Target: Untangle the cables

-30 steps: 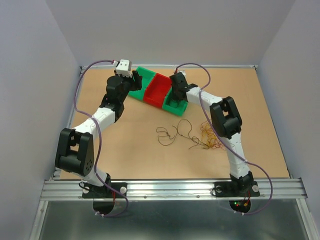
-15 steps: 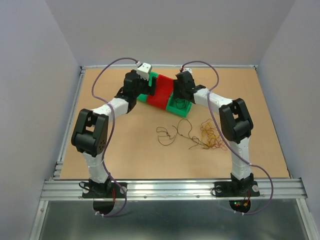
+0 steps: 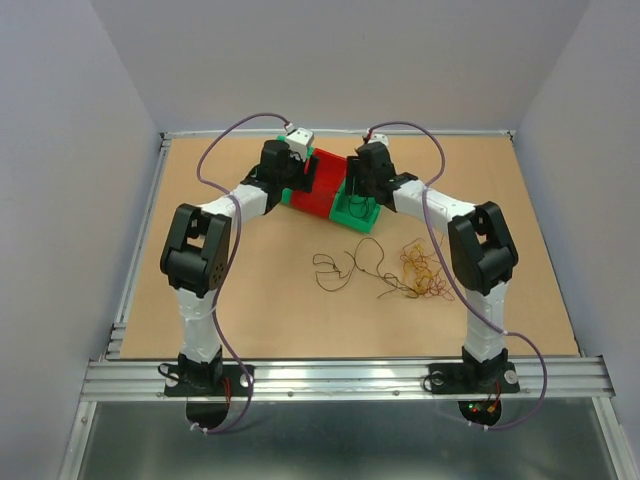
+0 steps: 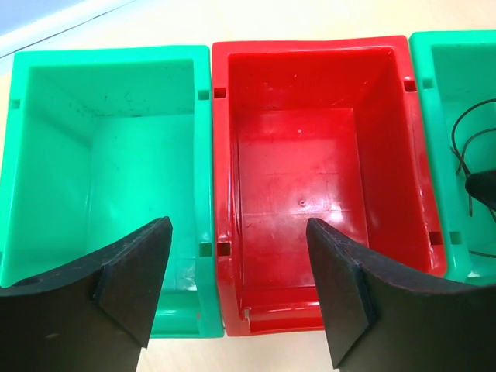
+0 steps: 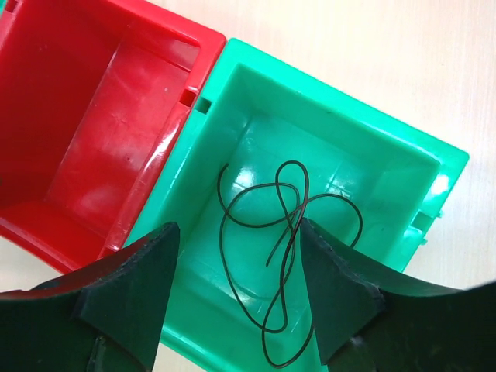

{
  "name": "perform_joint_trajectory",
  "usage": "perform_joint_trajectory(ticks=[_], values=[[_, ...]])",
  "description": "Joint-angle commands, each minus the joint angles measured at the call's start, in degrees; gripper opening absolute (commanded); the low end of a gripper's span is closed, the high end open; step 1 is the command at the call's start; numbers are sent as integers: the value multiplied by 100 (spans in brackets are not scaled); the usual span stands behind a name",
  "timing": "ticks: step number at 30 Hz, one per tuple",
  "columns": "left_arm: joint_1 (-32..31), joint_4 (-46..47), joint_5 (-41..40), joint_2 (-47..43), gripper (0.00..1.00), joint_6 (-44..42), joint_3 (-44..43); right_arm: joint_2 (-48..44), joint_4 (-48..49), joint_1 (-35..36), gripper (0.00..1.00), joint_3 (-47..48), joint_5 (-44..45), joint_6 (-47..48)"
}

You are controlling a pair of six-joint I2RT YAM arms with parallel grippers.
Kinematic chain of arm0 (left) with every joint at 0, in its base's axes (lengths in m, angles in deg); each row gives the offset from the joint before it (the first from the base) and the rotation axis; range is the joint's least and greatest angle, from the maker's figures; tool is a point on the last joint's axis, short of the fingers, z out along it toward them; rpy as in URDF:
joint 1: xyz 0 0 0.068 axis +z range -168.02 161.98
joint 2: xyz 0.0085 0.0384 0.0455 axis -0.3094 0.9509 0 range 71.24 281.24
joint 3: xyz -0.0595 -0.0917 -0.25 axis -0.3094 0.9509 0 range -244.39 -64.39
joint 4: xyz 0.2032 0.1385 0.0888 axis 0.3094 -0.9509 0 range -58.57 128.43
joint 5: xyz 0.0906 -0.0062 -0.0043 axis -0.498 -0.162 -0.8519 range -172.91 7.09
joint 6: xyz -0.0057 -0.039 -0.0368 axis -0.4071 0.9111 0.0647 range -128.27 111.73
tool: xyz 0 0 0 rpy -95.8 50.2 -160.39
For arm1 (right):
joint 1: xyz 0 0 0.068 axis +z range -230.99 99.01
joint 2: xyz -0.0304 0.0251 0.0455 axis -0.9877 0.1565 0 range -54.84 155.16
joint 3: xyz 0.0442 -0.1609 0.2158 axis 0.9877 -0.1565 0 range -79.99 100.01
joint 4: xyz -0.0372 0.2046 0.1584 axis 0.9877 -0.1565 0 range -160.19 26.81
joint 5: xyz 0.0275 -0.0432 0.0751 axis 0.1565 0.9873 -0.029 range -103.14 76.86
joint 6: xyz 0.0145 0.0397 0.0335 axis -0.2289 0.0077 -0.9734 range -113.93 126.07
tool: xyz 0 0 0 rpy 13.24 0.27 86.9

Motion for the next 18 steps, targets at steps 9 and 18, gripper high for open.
perform_joint_trajectory(ticks=[9, 18], values=[[10, 146, -138, -489, 81, -114, 51, -602, 622, 54, 92, -505, -22, -84], [-140, 6, -15, -1719, 87, -466, 526, -1657, 1238, 62, 74, -1428, -188, -66]])
